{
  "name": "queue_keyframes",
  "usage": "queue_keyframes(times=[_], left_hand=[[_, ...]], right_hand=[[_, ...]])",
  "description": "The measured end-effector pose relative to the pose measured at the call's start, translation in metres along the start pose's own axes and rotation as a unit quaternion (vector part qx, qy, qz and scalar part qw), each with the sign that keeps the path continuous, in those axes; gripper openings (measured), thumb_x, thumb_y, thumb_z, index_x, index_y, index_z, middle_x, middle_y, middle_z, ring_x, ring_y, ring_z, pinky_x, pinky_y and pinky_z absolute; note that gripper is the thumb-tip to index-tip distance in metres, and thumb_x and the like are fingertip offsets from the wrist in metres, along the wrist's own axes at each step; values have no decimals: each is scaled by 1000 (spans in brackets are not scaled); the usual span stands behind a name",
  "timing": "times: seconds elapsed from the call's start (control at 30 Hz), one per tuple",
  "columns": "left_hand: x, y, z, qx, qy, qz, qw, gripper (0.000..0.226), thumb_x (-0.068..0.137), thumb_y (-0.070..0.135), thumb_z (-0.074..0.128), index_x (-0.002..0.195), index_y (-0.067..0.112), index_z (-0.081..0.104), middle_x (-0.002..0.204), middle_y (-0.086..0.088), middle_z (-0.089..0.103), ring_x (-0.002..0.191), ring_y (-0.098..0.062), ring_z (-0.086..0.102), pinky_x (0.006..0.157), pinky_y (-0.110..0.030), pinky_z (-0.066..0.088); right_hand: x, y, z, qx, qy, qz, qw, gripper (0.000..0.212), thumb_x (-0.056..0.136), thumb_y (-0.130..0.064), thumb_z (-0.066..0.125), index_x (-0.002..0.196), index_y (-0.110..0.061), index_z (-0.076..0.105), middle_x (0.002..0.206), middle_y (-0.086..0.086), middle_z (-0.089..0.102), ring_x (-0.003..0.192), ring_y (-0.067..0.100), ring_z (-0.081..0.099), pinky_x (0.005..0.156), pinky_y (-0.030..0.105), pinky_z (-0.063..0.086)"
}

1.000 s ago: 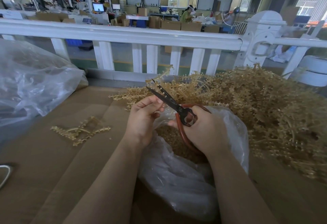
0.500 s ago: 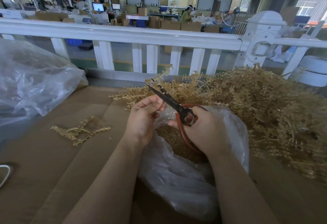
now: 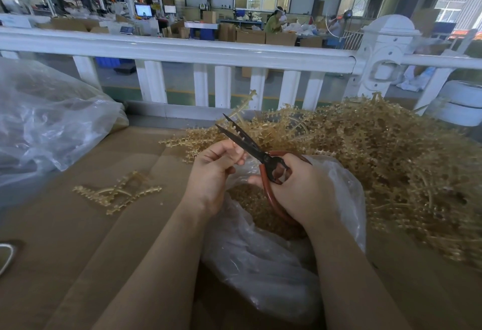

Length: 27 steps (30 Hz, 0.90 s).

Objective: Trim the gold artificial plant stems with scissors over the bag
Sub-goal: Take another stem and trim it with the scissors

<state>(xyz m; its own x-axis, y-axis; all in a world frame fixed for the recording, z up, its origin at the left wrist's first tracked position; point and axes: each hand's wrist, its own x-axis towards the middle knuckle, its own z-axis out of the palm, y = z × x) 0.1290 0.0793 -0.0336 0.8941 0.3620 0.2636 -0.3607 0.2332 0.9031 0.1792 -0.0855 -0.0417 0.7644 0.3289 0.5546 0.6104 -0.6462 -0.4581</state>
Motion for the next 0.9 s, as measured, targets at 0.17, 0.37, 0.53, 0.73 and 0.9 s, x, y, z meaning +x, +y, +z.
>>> queue_keyframes(times=[0.17,0.37,0.53,0.73,0.9], left_hand=[[-1,0,0,-4,-7,11,1000,9,77,17,67,73,12,62,70,-3,56,66,-10,46,67,-25,36],[-1,1,-1,-15,-12,8,1000,11,81,7,67,73,13,63,72,-4,59,66,-11,49,65,-21,42],[0,5,-1,-57,26,34,998,25,88,0,57,72,17,64,68,2,63,67,-12,54,68,-24,43],[0,6,-1,-49,68,46,995,17,94,0,58,82,10,67,66,1,65,63,-10,57,67,-20,50],[0,6,-3,-54,67,35,996,12,93,2,60,84,7,67,65,0,64,62,-10,55,66,-20,48]], right_hand=[[0,-3,-4,-8,13,-6,1000,65,67,-92,48,82,-31,64,69,-18,60,68,-3,55,55,15,45],[-1,-3,-3,-9,5,-2,1000,70,66,-93,45,82,-28,65,70,-16,62,68,0,57,57,14,45],[-1,-4,-5,-6,0,6,1000,65,65,-90,53,83,-28,67,69,-19,61,66,-7,53,55,5,36],[1,-1,-5,-14,-28,23,999,72,63,-93,51,86,-27,67,74,-16,64,70,-1,58,60,18,51],[1,1,-4,-22,-41,25,999,74,65,-91,52,90,-24,69,76,-12,67,72,4,62,67,30,56]])
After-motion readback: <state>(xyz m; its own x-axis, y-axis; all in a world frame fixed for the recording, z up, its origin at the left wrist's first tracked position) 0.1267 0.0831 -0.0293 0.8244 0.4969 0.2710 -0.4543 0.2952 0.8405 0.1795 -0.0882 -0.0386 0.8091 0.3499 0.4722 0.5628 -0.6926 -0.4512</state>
